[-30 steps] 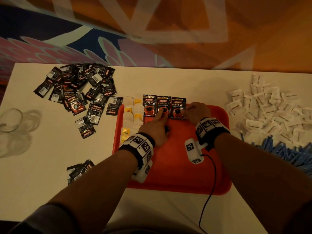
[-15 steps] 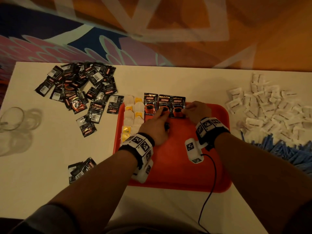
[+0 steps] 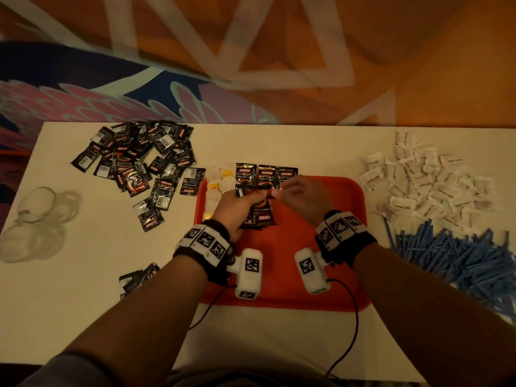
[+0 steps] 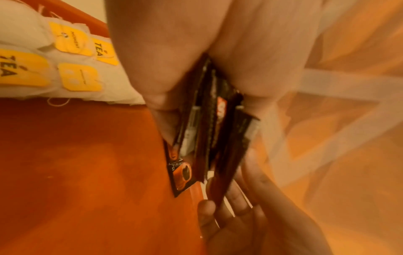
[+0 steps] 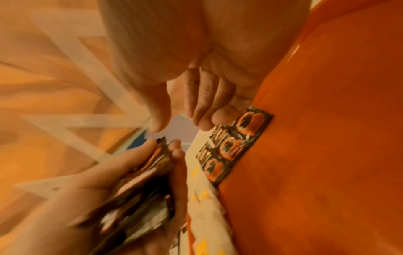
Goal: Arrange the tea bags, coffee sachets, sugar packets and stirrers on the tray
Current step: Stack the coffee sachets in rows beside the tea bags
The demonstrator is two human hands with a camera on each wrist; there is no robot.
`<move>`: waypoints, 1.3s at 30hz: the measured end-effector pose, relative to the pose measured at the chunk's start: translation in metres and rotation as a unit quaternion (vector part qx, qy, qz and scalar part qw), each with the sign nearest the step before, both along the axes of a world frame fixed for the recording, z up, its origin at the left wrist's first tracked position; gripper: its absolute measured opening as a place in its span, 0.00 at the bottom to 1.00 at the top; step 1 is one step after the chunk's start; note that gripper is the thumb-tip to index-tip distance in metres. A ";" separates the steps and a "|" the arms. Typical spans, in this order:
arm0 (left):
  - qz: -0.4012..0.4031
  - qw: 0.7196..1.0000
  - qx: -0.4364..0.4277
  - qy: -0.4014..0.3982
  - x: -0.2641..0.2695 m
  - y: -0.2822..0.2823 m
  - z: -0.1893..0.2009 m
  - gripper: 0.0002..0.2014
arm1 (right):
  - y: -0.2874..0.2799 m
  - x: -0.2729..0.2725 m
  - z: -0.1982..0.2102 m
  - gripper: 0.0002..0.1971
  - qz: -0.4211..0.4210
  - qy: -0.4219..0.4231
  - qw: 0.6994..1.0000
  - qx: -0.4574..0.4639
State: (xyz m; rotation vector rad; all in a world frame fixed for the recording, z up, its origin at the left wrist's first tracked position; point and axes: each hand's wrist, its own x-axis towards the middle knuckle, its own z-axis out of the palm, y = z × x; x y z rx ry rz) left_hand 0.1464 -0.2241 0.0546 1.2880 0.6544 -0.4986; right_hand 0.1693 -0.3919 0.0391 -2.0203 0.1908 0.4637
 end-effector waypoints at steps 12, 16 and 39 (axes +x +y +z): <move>0.034 0.998 -0.029 -0.040 -0.028 0.020 0.021 0.09 | 0.017 -0.028 0.053 0.06 0.072 0.012 0.997 0.034; 0.027 0.998 -0.002 -0.054 -0.035 0.034 0.027 0.07 | 0.011 -0.030 0.056 0.09 0.018 0.004 0.998 0.067; 0.137 0.982 -0.130 -0.011 -0.051 0.035 0.044 0.07 | 0.042 -0.033 0.073 0.16 -0.150 0.246 0.869 0.403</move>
